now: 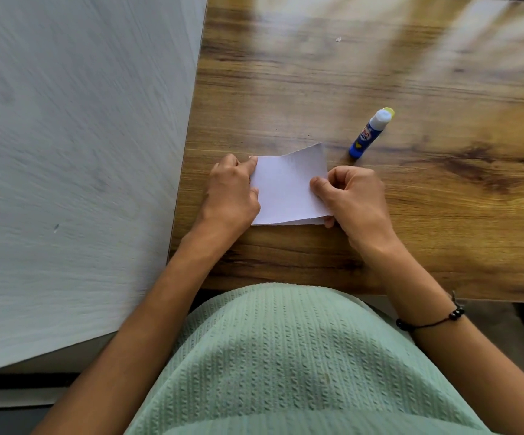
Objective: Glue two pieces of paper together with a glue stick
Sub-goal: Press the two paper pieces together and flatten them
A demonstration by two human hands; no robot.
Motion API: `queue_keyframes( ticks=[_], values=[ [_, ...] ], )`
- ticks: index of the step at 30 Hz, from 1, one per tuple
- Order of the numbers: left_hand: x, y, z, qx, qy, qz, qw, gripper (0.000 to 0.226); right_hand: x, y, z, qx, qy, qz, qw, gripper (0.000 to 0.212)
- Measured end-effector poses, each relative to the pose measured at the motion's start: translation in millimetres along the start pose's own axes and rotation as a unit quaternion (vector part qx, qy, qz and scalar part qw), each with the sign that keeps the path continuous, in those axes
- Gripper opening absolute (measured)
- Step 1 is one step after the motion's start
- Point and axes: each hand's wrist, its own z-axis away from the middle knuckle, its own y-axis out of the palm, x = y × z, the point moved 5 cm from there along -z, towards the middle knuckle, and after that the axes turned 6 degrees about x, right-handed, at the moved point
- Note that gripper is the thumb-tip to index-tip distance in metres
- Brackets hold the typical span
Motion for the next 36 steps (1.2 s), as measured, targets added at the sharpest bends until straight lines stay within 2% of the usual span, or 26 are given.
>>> queue_keyframes(
  ticks=[2,5,8,14,17,19,20,22,24,25,30,34,36],
  values=[
    [-1.2,1.9,-0.4,0.023,0.005,-0.031,0.999,0.056,3.7,-1.1,1.5,-0.014,-0.017,0.033,0.999,0.013],
    [-1.6,4.3,0.2,0.049,0.012,-0.07,0.996,0.06,9.5,-0.8,5.9,-0.033,-0.047,0.089,0.994,0.038],
    [-0.6,6.8,1.3,0.072,0.012,-0.091,0.993,0.066,11.3,-0.8,9.3,-0.051,-0.074,0.163,0.983,0.047],
    [-0.1,9.9,2.1,0.106,0.008,-0.123,0.987,0.076,13.7,4.2,16.2,-0.07,-0.145,0.274,0.948,0.045],
    [-0.6,10.9,2.8,0.101,0.008,-0.142,0.985,0.078,18.9,9.6,15.2,-0.084,-0.162,0.351,0.919,0.046],
    [-0.7,10.8,3.5,0.096,0.008,-0.148,0.984,0.077,28.1,17.4,15.8,-0.095,-0.196,0.349,0.912,0.045],
    [-0.5,10.1,4.4,0.092,0.009,-0.141,0.986,0.074,34.0,25.0,15.7,-0.067,-0.21,0.308,0.925,0.044],
    [2.3,7.0,7.3,0.078,0.003,-0.086,0.993,0.057,45.6,47.4,17.3,0.057,-0.217,0.192,0.955,0.047],
    [4.5,0.8,10.9,0.056,-0.03,-0.003,0.998,0.036,47.1,67.9,17.3,0.155,-0.215,0.112,0.958,0.053],
    [3.8,-0.6,12.4,0.054,-0.034,0.004,0.998,0.032,43.3,75.0,15.5,0.183,-0.207,0.107,0.955,0.057],
    [3.4,3.1,12.8,0.075,-0.012,-0.072,0.994,0.04,29.0,78.5,6.1,0.179,-0.207,0.218,0.937,0.093],
    [8.0,10.5,9.0,0.103,-0.027,-0.129,0.986,0.069,15.2,69.1,-2.2,0.135,-0.195,0.346,0.908,0.092],
    [8.7,11.8,7.3,0.094,-0.022,-0.166,0.981,0.073,6.2,60.7,-7.2,0.101,-0.188,0.395,0.894,0.088]
  ],
)
